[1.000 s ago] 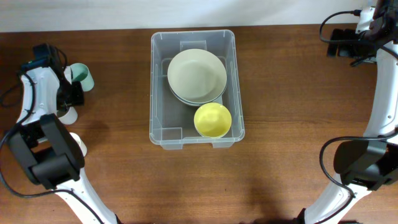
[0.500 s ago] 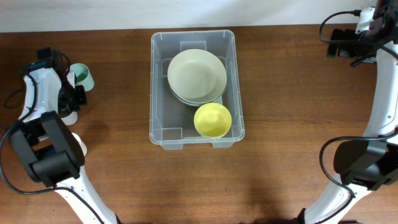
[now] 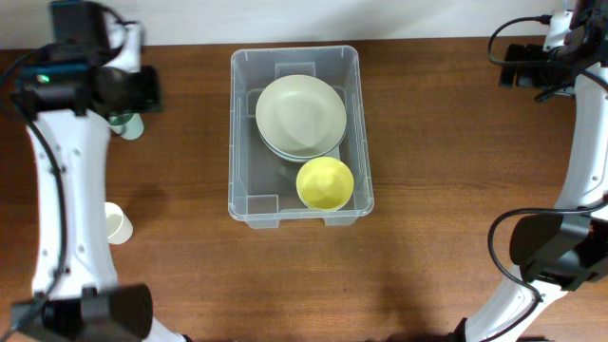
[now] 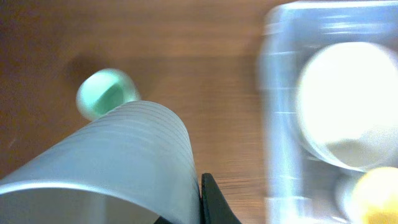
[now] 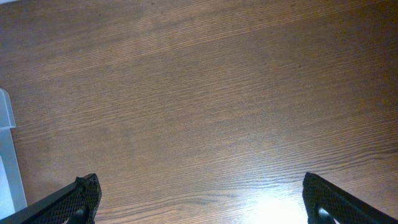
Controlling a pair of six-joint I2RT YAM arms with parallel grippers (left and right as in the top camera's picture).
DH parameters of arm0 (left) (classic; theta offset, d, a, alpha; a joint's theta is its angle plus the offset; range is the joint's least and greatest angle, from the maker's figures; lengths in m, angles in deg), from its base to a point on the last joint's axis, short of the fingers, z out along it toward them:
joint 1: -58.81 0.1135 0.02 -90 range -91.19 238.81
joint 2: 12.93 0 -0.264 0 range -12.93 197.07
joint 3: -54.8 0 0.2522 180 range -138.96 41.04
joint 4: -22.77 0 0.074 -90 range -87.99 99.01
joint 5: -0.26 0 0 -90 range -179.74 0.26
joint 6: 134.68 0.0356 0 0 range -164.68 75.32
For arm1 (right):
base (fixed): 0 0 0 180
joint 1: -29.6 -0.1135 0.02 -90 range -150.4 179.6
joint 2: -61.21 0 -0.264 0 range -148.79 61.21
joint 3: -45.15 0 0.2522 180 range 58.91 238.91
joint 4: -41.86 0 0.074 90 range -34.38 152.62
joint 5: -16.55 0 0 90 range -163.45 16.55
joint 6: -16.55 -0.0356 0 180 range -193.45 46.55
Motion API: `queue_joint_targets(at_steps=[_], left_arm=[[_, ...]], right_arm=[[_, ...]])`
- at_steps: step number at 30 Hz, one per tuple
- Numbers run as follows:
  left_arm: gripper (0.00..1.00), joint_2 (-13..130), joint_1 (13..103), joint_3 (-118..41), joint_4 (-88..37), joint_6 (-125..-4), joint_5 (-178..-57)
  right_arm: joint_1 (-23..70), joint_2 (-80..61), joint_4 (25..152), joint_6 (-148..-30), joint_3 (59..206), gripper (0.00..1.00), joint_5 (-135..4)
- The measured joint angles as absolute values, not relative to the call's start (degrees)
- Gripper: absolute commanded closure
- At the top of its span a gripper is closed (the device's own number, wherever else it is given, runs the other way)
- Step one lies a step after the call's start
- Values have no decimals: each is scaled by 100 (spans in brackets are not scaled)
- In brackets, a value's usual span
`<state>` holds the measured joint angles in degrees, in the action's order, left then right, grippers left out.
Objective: Pack container
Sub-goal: 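Grasp the translucent grey cup with the left gripper, then lift the grey cup and lower it into the container beside the bowls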
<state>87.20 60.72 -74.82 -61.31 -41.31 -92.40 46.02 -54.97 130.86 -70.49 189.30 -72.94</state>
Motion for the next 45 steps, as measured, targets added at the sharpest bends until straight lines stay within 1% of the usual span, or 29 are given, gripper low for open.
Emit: queue_joint_targets(at_steps=[6,12,14,18,21,24,38,39,43,44,45], left_arm=[[99,8703,4617,-7501,-6254,-4251,-9360],[99,8795,3716,-7197,-6348,-4515,-9388],[99,8795,3561,-7003,-6365,-4585,-9388],[99,8801,3487,-6253,-6173,-4734,-9386],[99,8799,3469,-5619,-5530,-4760,-9428],[99,8812,3399,-5073,-5139,-4776,-9434],[99,8825,3316,-3611,-3795,-4778,-9425],[99,8832,3305,-3571,-3780,-4778,-9423],[84,8834,3139,-3451,-3651,-4786,-9423],[76,8834,3085,-3449,-3616,-4800,-9425],[72,8834,3045,-3449,-3579,-4795,-9425]], right_arm=[[4602,-5497,13086,-7044,18930,1,-7292],[4602,-5497,13084,-7049,18930,1,-7292],[4602,-5497,13086,-7044,18930,1,-7292],[4602,-5497,13089,-7051,18930,1,-7292],[4602,-5497,13086,-7047,18930,1,-7292],[4602,-5497,13084,-7049,18930,1,-7292],[4602,-5497,13086,-7051,18930,1,-7292],[4602,-5497,13086,-7047,18930,1,-7292],[4602,-5497,13084,-7049,18930,1,-7292],[4602,-5497,13086,-7049,18930,1,-7292],[4602,-5497,13086,-7051,18930,1,-7292]])
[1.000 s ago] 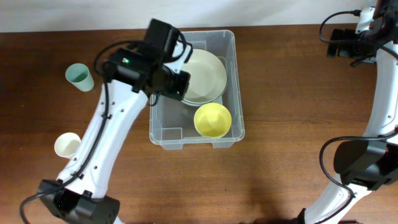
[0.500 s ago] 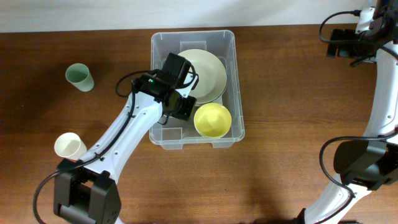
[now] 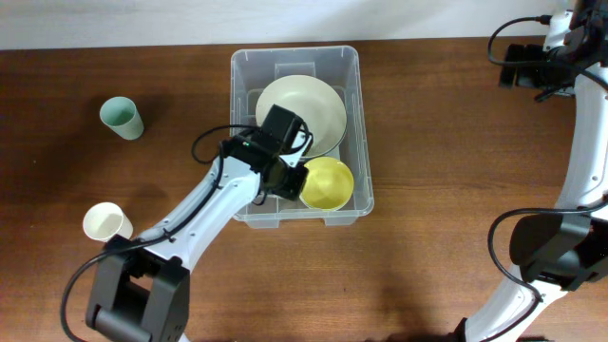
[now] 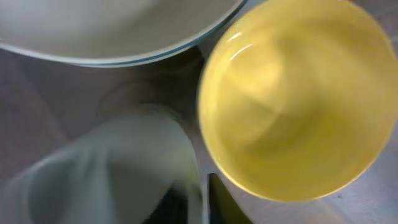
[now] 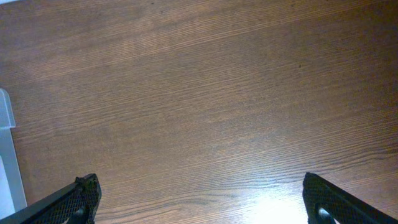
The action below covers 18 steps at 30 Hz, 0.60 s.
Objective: Pack container
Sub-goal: 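Lift the grey cup and lower it into the container beside the bowls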
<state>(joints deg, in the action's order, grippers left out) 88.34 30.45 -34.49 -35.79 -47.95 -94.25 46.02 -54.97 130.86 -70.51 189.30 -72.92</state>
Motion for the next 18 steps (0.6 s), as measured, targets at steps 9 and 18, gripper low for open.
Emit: queue_joint_targets(at_steps=[9,18], left_arm=[[70,8834,3006,-3449,-3570,-4821,-9423],[68,8834,3006,-4188,-3703,-4817,-9200]], right_arm=[[4602,-5497,13086,-7049,18930,1,-7292],[4602,-5497,13086,-7049,18930,1,-7292]])
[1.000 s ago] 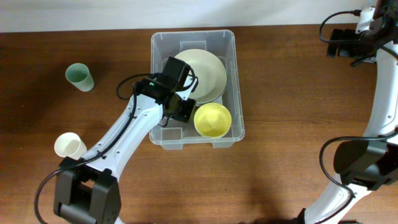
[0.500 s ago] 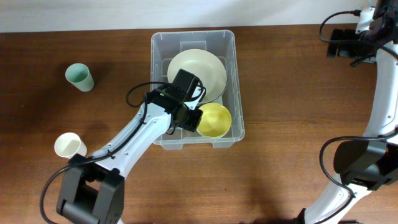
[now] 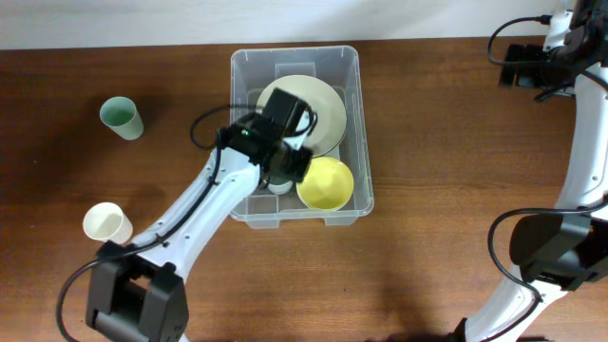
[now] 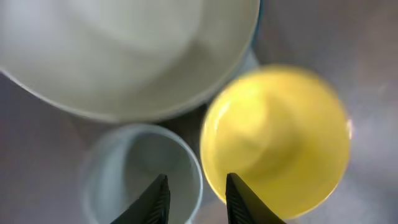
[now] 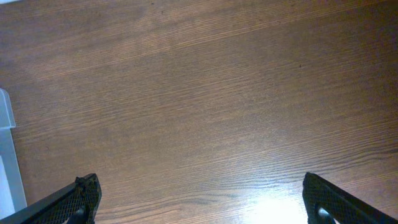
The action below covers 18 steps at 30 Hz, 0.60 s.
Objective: Pack container
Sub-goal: 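Lift the grey cup and lower it into the container beside the bowls, then release the grey cup and move the left gripper to the mint cup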
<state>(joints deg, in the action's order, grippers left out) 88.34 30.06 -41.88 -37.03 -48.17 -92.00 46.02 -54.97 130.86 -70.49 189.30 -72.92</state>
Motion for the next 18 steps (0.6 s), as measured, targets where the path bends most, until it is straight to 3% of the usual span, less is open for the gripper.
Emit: queue_joint_targets(at_steps=[3,7,11,18], left_arm=[[68,8839,3004,-4865,-4057,-4817,-8573],[47,8836,3063,-5497,-4225,-4806,-7331],[45,8836,3541,-5687,-4217,-4706,-6398],[43,8839,5030,-5700,-3613,-4487,-6223]], right_arm=[[4602,-5497,13089,-7047,18930,1,-7290],[4602,-5497,13089,-7051,18930,1,-7292],[4602,-5497,13086,-7051,18930,1,-7292],[4602,-5497,13086,-7051,18930,1,-7292]])
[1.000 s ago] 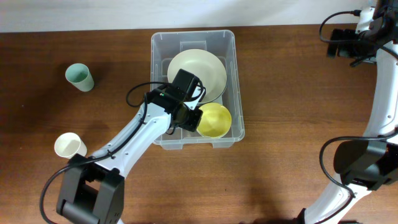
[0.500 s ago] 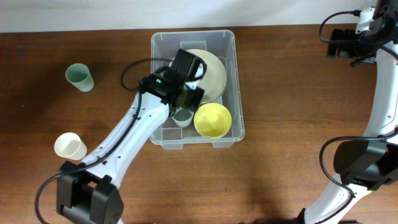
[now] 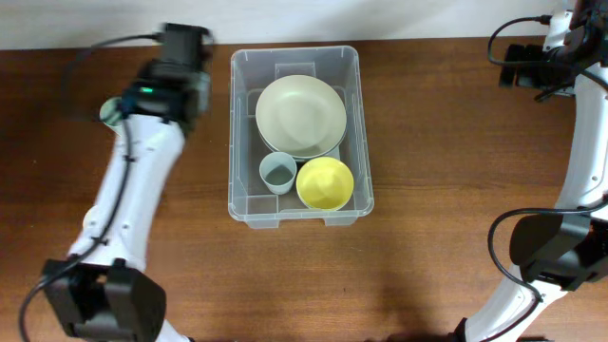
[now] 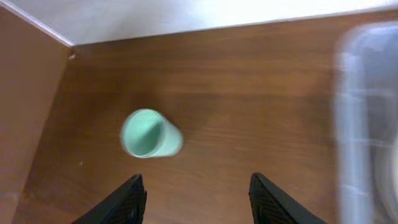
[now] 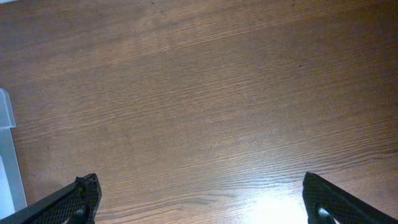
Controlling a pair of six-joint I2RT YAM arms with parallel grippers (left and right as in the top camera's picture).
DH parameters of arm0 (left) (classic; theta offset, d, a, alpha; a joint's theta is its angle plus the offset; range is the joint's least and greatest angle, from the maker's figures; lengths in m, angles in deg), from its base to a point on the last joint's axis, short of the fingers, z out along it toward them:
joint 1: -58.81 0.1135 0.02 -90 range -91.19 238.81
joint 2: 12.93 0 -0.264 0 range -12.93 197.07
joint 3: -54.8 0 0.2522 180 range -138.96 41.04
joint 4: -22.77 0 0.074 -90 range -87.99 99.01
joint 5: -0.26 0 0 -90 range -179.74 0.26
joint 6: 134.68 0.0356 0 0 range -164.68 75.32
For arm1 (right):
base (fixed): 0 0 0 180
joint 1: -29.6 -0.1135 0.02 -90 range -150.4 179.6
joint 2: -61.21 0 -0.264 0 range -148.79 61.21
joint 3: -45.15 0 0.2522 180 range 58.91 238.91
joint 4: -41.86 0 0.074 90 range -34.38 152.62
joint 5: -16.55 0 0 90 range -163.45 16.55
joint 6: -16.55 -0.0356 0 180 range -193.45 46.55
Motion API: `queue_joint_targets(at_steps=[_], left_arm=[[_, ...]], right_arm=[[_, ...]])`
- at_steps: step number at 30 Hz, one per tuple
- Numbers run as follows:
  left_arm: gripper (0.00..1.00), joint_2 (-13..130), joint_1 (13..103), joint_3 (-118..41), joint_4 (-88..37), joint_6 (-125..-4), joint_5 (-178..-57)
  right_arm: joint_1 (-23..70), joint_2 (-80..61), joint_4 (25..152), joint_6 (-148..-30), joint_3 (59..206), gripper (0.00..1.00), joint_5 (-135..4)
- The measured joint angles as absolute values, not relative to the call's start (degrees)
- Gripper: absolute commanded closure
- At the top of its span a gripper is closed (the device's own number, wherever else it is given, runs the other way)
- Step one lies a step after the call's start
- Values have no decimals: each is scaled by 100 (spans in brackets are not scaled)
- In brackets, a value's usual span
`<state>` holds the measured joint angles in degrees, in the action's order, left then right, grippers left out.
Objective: Pack container
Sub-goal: 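Release the grey cup and move the left gripper to the mint cup, then grasp the mint-green cup with the left gripper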
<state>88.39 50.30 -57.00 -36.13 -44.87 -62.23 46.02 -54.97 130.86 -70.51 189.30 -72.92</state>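
Note:
The clear plastic container [image 3: 231, 133] stands mid-table. It holds stacked cream plates [image 3: 301, 116], a yellow bowl [image 3: 325, 183] and a pale blue-grey cup [image 3: 277, 173] upright beside the bowl. A green cup [image 4: 149, 133] stands on the table at the far left, mostly hidden by my left arm in the overhead view. My left gripper [image 4: 200, 208] is open and empty over bare wood between that cup and the container. At the far right, my right gripper [image 5: 202, 211] is also open, with only table below it.
The wall edge [image 4: 186, 15] runs along the back of the table, just beyond the green cup. The container's blurred left wall [image 4: 367, 124] shows at the right of the left wrist view. The left arm [image 3: 119, 209] stretches across the table's left side.
My left gripper was open over the pale cup inside the container. Now it is outside, over the table at the back left near the green cup. The pale cup stays in the container.
At first my left gripper held the pale cup at the far left, near the green cup. Then it was inside the container with the cup beside the yellow bowl. Then it was open over the standing cup, and now it is back at the left. The right arm never moved.

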Motion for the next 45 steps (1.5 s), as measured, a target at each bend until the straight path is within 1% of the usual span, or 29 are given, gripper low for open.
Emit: queue_joint_targets(at_steps=[4,7,9,12,20,32,35,36,38,39,40,43,44,45], left_arm=[[43,8839,6094,-5702,-3242,-4266,-7039],[44,8839,6534,-5702,-2986,-4142,-7742],[44,8878,6689,-5709,-2879,-4113,-7996],[44,9252,6741,-5713,-2789,-3949,-8234],[44,10325,6789,-5713,-2545,-3823,-8295],[44,10998,6988,-5713,-2414,-3823,-8293],[45,11186,6988,-5713,-2414,-3820,-8293],[46,11212,6988,-5713,-2411,-3820,-8293],[51,11230,6990,-5713,-2414,-3820,-8293],[57,11230,6999,-5713,-2409,-3814,-8293],[60,11230,7006,-5713,-2396,-3807,-8293],[79,11230,7060,-5713,-2392,-3785,-8291],[82,11230,7078,-5713,-2389,-3759,-8293],[83,11230,7091,-5713,-2392,-3761,-8291]], right_arm=[[4602,-5497,13086,-7049,18930,1,-7290],[4602,-5497,13086,-7047,18930,1,-7292],[4602,-5497,13086,-7047,18930,1,-7292],[4602,-5497,13086,-7047,18930,1,-7292],[4602,-5497,13086,-7047,18930,1,-7292],[4602,-5497,13086,-7047,18930,1,-7292],[4602,-5497,13086,-7053,18930,1,-7292],[4602,-5497,13086,-7049,18930,1,-7292],[4602,-5497,13086,-7047,18930,1,-7292],[4602,-5497,13086,-7049,18930,1,-7292],[4602,-5497,13086,-7049,18930,1,-7292],[4602,-5497,13086,-7049,18930,1,-7292],[4602,-5497,13086,-7047,18930,1,-7292],[4602,-5497,13086,-7044,18930,1,-7292]])
